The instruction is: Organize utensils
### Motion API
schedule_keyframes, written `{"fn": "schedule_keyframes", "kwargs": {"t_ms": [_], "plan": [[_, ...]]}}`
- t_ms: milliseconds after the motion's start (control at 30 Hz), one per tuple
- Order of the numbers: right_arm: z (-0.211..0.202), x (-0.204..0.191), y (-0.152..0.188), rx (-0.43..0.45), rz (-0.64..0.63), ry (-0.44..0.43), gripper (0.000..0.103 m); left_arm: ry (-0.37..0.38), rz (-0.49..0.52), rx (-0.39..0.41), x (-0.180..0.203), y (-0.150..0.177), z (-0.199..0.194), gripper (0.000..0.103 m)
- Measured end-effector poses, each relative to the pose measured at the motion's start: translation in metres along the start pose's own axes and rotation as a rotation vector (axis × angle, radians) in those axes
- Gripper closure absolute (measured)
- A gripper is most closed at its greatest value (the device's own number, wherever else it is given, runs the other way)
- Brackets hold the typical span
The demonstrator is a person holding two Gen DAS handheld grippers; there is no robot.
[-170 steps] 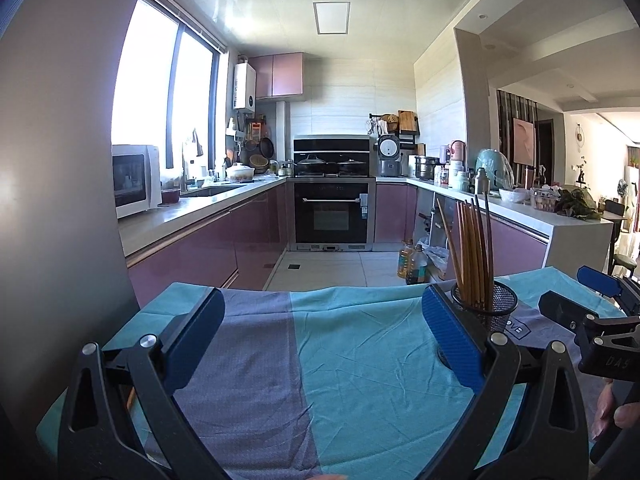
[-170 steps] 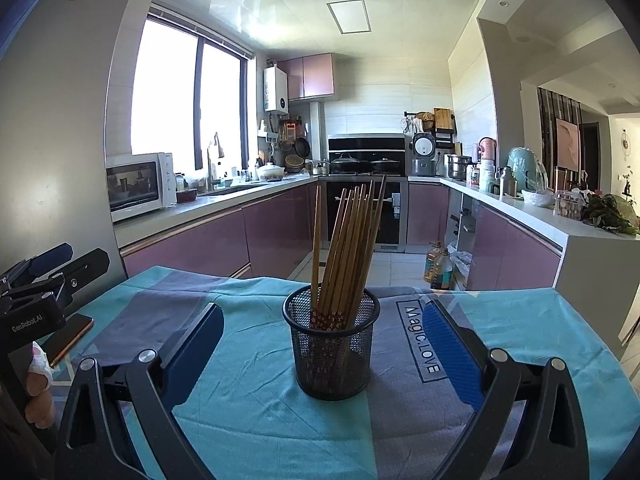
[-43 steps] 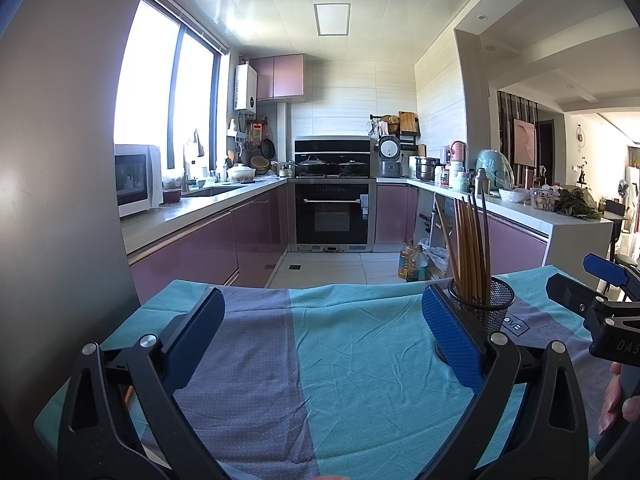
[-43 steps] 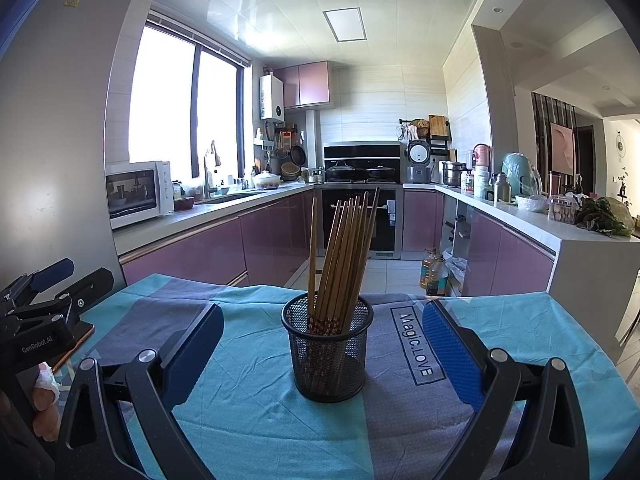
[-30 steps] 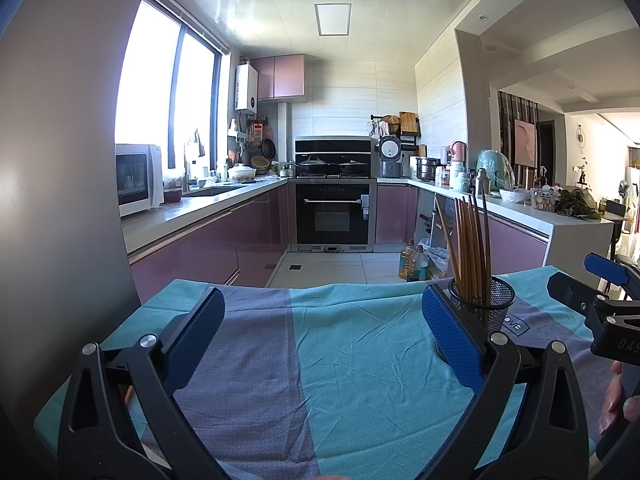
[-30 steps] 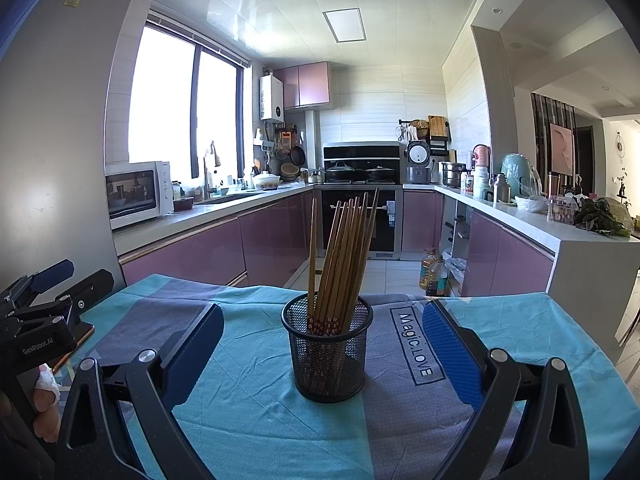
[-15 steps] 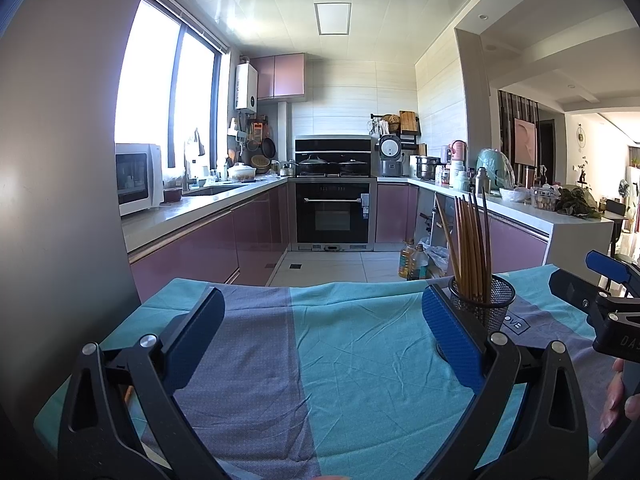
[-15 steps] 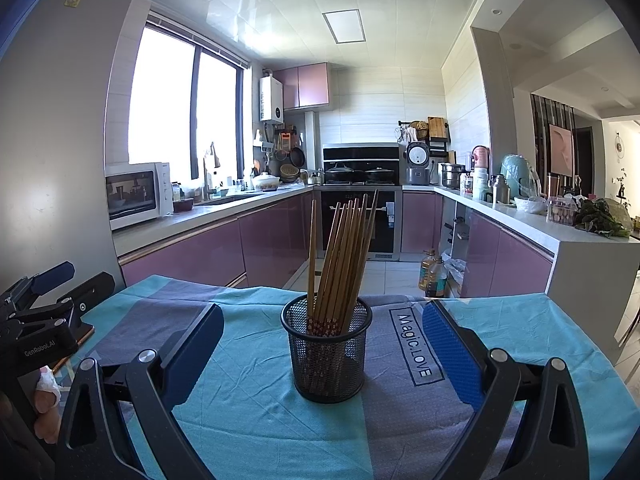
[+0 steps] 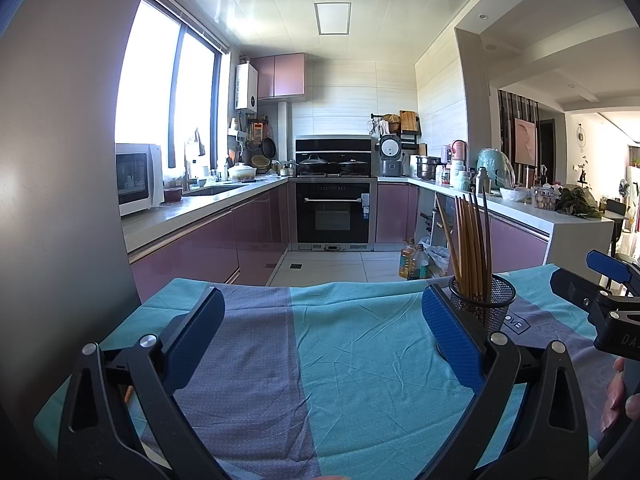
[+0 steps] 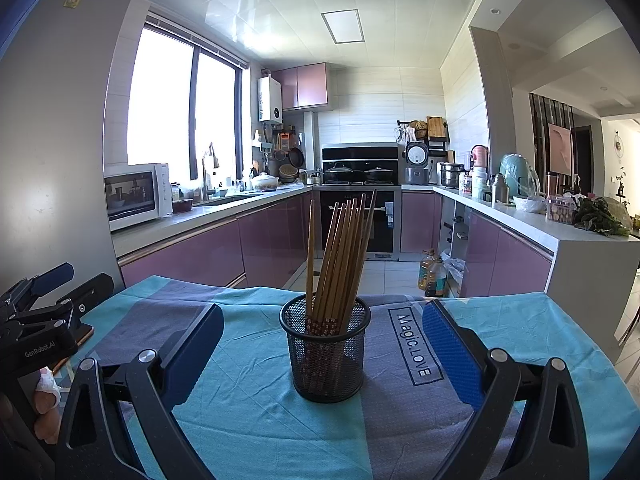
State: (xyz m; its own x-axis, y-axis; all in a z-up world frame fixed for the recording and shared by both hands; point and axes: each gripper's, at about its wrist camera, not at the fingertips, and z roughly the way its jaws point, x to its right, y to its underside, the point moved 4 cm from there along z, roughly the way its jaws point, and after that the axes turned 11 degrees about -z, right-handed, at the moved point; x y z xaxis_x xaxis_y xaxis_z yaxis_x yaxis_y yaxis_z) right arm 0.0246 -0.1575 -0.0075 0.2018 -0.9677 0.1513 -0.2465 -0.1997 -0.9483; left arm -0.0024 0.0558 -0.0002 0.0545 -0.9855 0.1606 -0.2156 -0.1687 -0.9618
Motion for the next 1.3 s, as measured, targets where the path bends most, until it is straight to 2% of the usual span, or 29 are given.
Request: {"fn": "schedule_keyframes", "kwargs": {"t_ms": [1300], "plan": [[0.0025, -0.0002, 0.0036, 0.008, 0.005, 0.008, 0.007, -0.009, -0.001, 0.023, 0.0002, 0.0029, -0.0024, 0.006]]}}
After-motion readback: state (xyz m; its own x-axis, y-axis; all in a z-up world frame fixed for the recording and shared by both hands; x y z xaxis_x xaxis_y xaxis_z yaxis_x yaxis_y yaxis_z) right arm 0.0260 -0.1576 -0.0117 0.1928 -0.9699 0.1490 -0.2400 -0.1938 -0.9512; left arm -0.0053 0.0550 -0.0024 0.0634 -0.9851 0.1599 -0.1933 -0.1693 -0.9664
